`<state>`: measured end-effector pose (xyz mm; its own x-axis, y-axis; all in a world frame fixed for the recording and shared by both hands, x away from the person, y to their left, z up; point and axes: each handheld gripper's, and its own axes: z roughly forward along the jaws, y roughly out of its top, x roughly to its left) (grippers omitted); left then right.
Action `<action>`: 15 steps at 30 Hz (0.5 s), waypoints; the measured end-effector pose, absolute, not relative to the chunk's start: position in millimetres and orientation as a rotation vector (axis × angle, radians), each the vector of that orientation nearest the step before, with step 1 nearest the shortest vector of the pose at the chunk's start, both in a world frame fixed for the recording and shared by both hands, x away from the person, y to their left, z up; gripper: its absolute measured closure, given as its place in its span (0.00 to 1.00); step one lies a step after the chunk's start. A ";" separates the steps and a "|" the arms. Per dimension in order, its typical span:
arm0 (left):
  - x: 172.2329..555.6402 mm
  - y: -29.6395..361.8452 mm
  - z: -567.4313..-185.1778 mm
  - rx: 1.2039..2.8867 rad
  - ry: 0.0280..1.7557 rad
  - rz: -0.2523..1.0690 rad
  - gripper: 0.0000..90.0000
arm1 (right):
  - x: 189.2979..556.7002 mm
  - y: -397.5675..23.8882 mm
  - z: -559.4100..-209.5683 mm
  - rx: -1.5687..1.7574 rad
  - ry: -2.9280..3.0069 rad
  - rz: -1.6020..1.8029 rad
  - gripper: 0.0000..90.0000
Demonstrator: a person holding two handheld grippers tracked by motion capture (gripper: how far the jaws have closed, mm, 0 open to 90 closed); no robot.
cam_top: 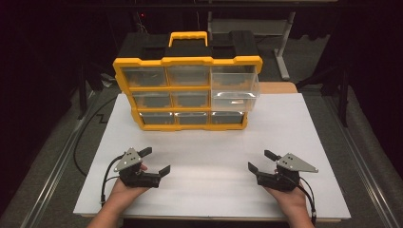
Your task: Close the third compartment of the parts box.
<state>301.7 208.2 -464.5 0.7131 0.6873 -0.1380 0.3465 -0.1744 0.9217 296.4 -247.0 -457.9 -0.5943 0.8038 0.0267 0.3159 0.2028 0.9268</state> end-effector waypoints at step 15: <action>301.8 205.9 -465.5 1.788 0.810 0.366 0.00 | 293.2 -245.1 -460.0 1.006 2.054 1.377 0.57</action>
